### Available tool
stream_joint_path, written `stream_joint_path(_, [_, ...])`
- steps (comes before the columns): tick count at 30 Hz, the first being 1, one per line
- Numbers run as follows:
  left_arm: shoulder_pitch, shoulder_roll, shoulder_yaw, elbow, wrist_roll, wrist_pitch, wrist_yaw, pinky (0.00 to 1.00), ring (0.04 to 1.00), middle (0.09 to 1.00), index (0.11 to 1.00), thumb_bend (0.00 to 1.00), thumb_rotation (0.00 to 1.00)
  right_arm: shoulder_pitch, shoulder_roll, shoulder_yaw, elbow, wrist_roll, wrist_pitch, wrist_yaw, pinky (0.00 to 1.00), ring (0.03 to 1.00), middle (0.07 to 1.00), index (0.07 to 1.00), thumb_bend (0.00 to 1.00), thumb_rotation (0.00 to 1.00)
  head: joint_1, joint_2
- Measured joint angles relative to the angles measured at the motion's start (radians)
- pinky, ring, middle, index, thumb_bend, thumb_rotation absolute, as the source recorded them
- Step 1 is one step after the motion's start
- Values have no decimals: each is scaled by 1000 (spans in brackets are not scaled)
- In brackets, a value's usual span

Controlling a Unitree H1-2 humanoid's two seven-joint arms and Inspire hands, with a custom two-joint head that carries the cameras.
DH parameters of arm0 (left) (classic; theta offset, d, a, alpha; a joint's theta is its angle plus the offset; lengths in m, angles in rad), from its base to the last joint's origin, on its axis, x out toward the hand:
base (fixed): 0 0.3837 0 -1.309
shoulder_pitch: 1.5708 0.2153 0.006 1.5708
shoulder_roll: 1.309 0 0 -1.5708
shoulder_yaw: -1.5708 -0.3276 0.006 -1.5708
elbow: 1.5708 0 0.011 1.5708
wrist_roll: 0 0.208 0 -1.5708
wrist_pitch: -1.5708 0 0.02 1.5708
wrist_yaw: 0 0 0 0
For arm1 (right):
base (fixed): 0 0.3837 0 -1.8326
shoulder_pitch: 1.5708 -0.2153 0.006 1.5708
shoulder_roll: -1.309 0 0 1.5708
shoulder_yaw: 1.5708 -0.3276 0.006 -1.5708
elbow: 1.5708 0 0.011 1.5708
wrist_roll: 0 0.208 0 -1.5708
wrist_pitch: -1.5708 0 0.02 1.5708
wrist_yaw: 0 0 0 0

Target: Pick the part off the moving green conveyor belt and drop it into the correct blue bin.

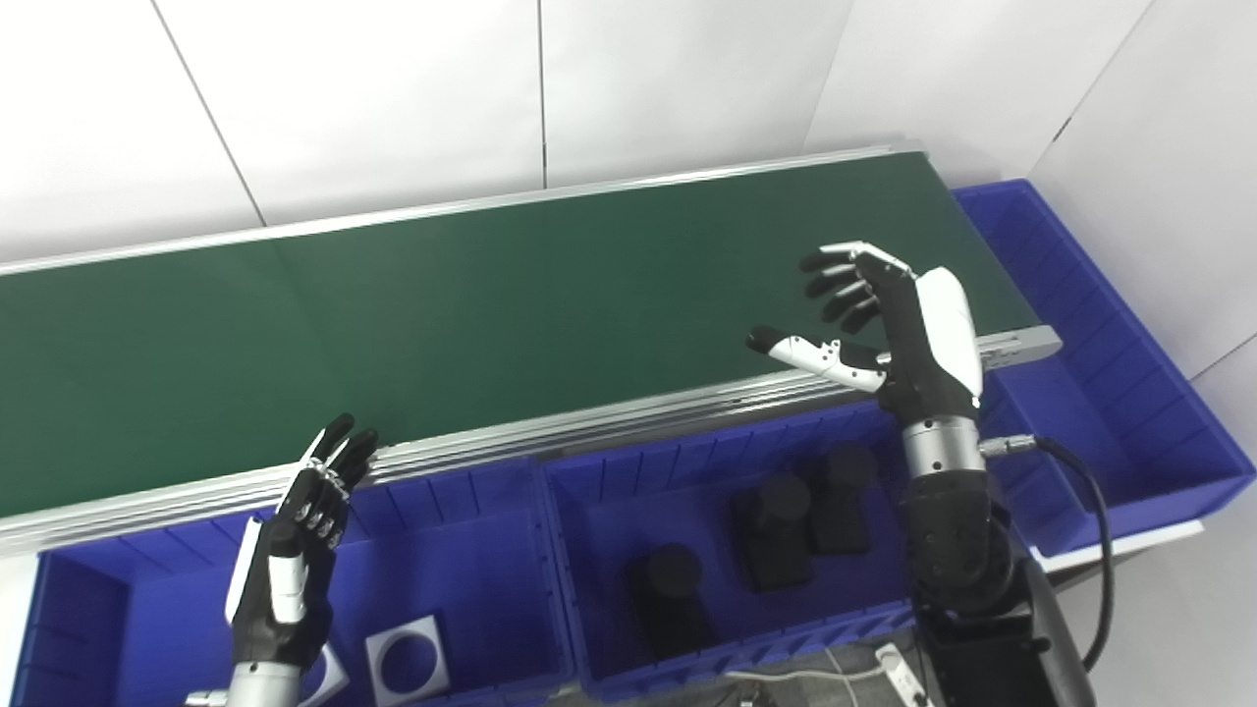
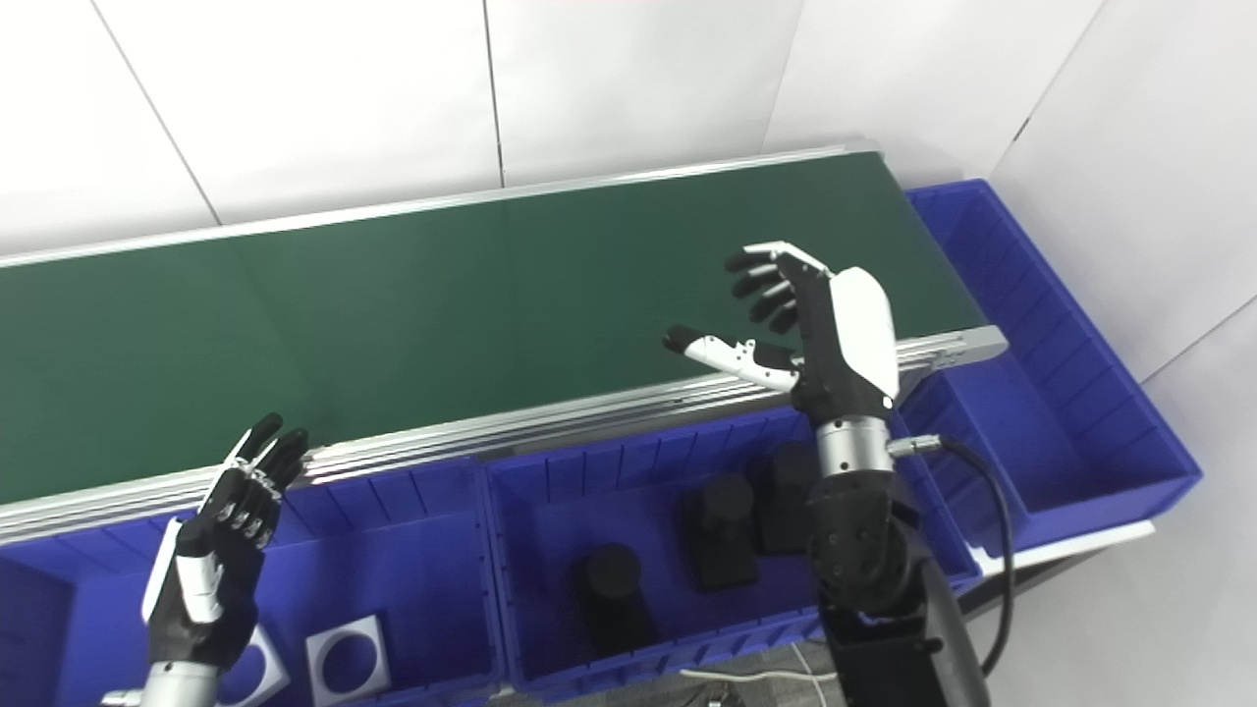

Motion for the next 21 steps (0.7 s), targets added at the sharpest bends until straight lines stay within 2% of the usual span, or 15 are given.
stream_joint_path(1, [0, 0, 0, 1, 0, 0, 0, 971, 919, 876, 911, 839, 973, -2, 2, 5, -16, -1, -3, 0, 440, 523, 593, 640, 850, 611, 0, 0])
stream_joint_path(4, [0, 0, 0, 6, 1, 0, 0, 962, 916, 868, 906, 845, 976, -5, 4, 12, -43, 5, -20, 1, 533, 606, 651, 672, 832, 693, 14, 3])
stream_joint_path(6, [0, -1, -1, 6, 8, 0, 2, 954, 911, 861, 902, 836, 981, -5, 0, 19, -54, 42, -58, 13, 634, 705, 738, 733, 823, 807, 70, 21])
stream_joint_path(8, [0, -4, -1, 5, 25, 0, 4, 921, 895, 857, 897, 766, 997, -5, -6, 32, -60, 84, -87, 37, 720, 790, 816, 805, 859, 919, 109, 29])
stream_joint_path(9, [0, -6, -2, 5, 36, 0, 6, 919, 894, 857, 897, 759, 997, -5, -7, 38, -59, 108, -97, 48, 725, 795, 821, 811, 861, 926, 109, 29])
stream_joint_path(11, [1, -11, -2, 2, 50, 0, 9, 902, 886, 856, 896, 695, 1000, -2, -2, 48, -54, 158, -112, 64, 754, 831, 864, 859, 899, 981, 208, 57])
stream_joint_path(13, [6, -18, -9, -17, 75, 0, 12, 869, 870, 849, 887, 642, 1000, 2, 6, 60, -27, 199, -134, 71, 778, 855, 896, 891, 913, 996, 216, 58])
stream_joint_path(14, [11, -22, -12, -37, 88, 0, 16, 858, 864, 847, 884, 624, 1000, 5, 10, 65, -4, 215, -149, 75, 791, 864, 905, 899, 918, 999, 266, 73])
stream_joint_path(15, [19, -26, -19, -65, 97, 0, 24, 848, 859, 845, 880, 624, 1000, 10, 15, 72, 17, 232, -166, 79, 805, 868, 911, 904, 939, 1000, 267, 74])
stream_joint_path(16, [25, -31, -29, -94, 106, 0, 32, 829, 849, 840, 874, 624, 1000, 17, 22, 80, 31, 243, -172, 81, 807, 869, 914, 907, 945, 1000, 340, 90])
stream_joint_path(17, [32, -36, -40, -121, 116, 0, 41, 822, 846, 839, 872, 626, 1000, 23, 33, 88, 47, 248, -182, 80, 796, 861, 913, 908, 938, 1000, 360, 97])
stream_joint_path(20, [41, -46, -71, -170, 137, 0, 63, 813, 847, 846, 882, 614, 1000, 38, 78, 115, 91, 253, -230, 77, 798, 857, 910, 908, 943, 1000, 361, 97])
stream_joint_path(21, [44, -46, -82, -183, 142, 0, 70, 817, 853, 852, 887, 625, 1000, 41, 93, 122, 107, 259, -249, 74, 815, 866, 908, 909, 941, 1000, 427, 112])
